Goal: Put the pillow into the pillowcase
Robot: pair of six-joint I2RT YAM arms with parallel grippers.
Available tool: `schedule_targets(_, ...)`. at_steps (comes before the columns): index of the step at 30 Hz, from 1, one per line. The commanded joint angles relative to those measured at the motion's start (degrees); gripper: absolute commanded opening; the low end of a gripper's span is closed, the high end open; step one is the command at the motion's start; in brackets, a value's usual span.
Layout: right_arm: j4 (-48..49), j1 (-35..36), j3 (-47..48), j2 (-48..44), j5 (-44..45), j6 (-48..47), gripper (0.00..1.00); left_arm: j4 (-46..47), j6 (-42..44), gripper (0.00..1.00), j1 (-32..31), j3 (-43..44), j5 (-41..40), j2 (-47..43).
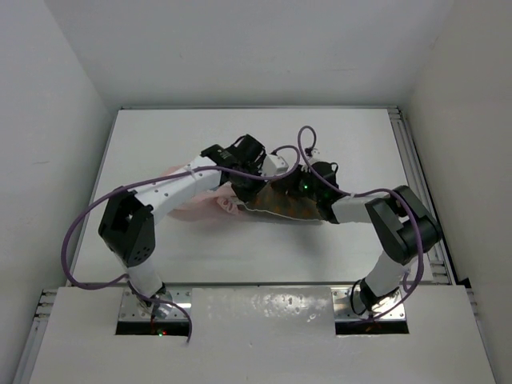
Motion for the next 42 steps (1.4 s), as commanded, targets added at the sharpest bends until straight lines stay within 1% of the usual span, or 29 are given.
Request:
schedule_targets(1, 20.16, -0.58, 0.37, -3.20, 0.16, 13.74, 0.00, 0.61, 0.77, 0.00, 0.78, -0.36, 5.86, -2.30)
schedule_targets(3, 22.26, -0.58, -1.13, -6.00, 1.21, 14.63, 0.00, 0.79, 0.51, 0.00, 2.80, -0.19, 6.56, -2.74)
schedule_targets(8, 21.92, -0.75, -6.40, -14.27, 3.93, 13.31, 0.00, 1.58, 0.25, 0.00, 7.37, -1.24, 4.20, -3.88)
schedule_targets(9, 21.05, -0.75, -7.45, -16.72, 4.72, 13.13, 0.00, 1.67, 0.16, 0.02, 7.90, -1.85, 4.02, -3.97)
schedule_targets(11, 19.65, -0.76, -7.55, -18.23, 5.08, 11.91, 0.00, 1.84, 0.24, 0.03, 8.43, -2.29, 4.72, -4.06)
schedule_targets(12, 18.16, -0.49, -7.64, -18.84, 5.17, 11.38, 0.00, 1.84, 0.85, 0.06, 8.17, -2.64, 5.94, -3.97)
schedule_targets(15, 20.42, 0.82, -7.73, -16.93, 5.96, 12.51, 0.00, 2.02, 2.08, 0.08, 6.25, -2.12, 8.84, -3.27)
schedule_targets(17, 22.97, 1.53, -6.77, -12.80, 4.91, 14.62, 0.00, 2.02, 2.53, 0.08, 4.22, -1.07, 10.60, -2.31)
schedule_targets(19, 25.08, 2.93, -5.36, -8.68, 4.64, 15.07, 0.00, 1.85, 2.88, 0.08, 3.26, 0.86, 14.46, -1.52)
schedule_targets(20, 24.91, 3.63, -5.01, -7.61, 4.99, 15.07, 0.00, 1.76, 2.88, 0.08, 3.16, 2.00, 16.74, -1.42)
schedule_targets(25, 27.45, 3.99, -2.81, -1.11, 5.70, 16.38, 0.00, 2.46, 3.32, 0.08, 3.07, 2.10, 20.89, -0.90)
schedule_targets(28, 28.43, 4.43, -0.17, 2.24, 2.98, 15.69, 0.00, 3.68, 1.75, 0.08, 3.60, 2.36, 23.35, -0.37)
schedule_targets(30, 28.43, 4.70, -0.25, 3.21, 2.62, 15.33, 0.00, 4.48, -0.28, 0.08, 4.56, 2.36, 25.11, -0.28)
schedule_targets(31, 28.43, 4.70, -0.52, 3.30, 2.71, 15.07, 0.00, 4.22, -0.63, 0.08, 4.92, 2.19, 24.59, -0.28)
schedule_targets(33, 27.82, 4.52, -2.00, 2.86, 2.54, 13.76, 0.00, 3.69, -0.63, 0.15, 5.53, 2.10, 21.52, -0.45)
schedule_targets(34, 26.42, 4.35, -3.06, 2.08, 2.36, 13.31, 0.00, 3.60, -1.50, 0.29, 5.71, 2.10, 16.03, -0.72)
schedule_targets(35, 25.54, 4.43, -3.07, 2.07, 2.27, 12.70, 0.00, 3.95, -2.30, 0.35, 5.88, 2.01, 11.79, -0.81)
schedule_targets(36, 24.05, 4.43, -3.85, 1.63, 2.10, 12.08, 0.00, 5.43, -4.13, 0.43, 5.97, 1.66, 2.53, -0.72)
schedule_targets(37, 23.77, 4.43, -4.21, 1.45, 1.75, 11.99, 0.00, 6.23, -4.76, 0.43, 5.89, 1.49, -1.57, -0.63)
schedule_targets(38, 23.68, 4.43, -4.65, 1.54, 1.40, 11.99, 0.00, 7.02, -5.29, 0.47, 5.89, 1.31, -5.35, -0.46)
schedule_targets(40, 23.77, 4.87, -4.48, 1.71, 0.16, 11.99, 0.00, 8.87, -5.38, 0.50, 5.89, 1.22, -11.76, 0.33)
schedule_targets(42, 23.42, 5.13, -4.30, 1.72, -0.28, 11.47, 0.00, 10.88, -5.55, 0.55, 5.80, 1.13, -14.34, 1.21)
